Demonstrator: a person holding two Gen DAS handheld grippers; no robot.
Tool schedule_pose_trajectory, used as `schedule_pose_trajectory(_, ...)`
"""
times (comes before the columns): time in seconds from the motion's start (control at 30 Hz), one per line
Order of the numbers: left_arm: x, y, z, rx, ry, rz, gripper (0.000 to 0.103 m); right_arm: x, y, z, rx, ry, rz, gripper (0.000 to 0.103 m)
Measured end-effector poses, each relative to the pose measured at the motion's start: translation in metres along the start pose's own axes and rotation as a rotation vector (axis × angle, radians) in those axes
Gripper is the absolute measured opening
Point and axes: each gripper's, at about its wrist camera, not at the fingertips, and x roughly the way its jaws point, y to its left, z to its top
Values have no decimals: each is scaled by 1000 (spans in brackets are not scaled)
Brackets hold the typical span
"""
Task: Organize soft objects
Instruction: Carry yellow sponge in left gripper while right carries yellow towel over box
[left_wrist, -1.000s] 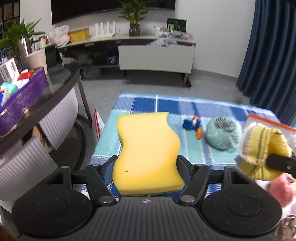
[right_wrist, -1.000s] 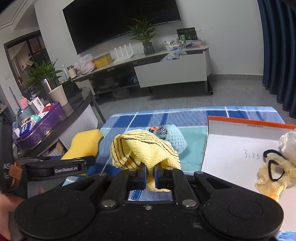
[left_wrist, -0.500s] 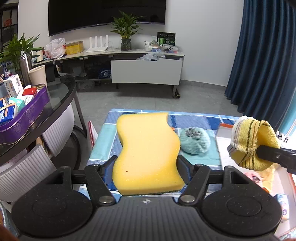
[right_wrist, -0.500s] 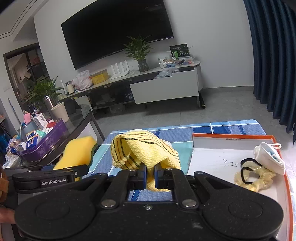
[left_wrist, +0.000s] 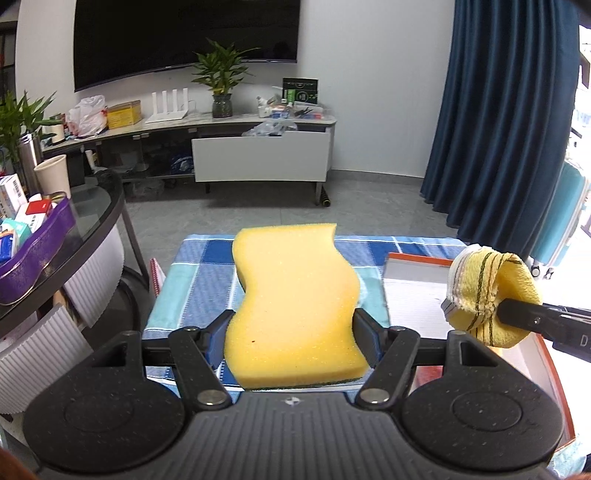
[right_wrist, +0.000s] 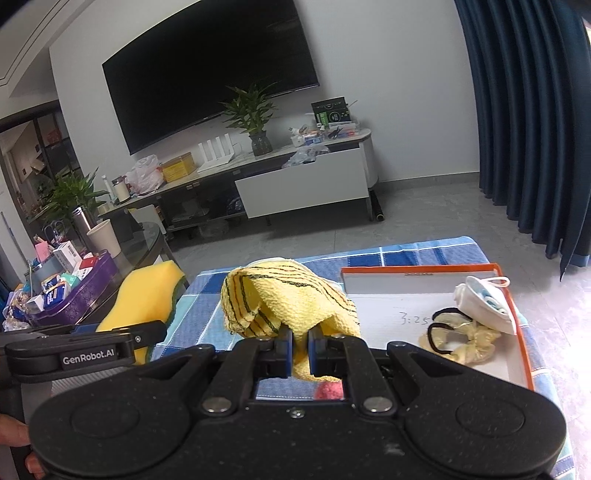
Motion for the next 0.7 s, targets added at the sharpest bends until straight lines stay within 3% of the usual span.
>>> schedule_pose_trajectory(0.7,-4,-41,-4,89,-23,-103,69,-35,-42,2,61,-62,-96,11)
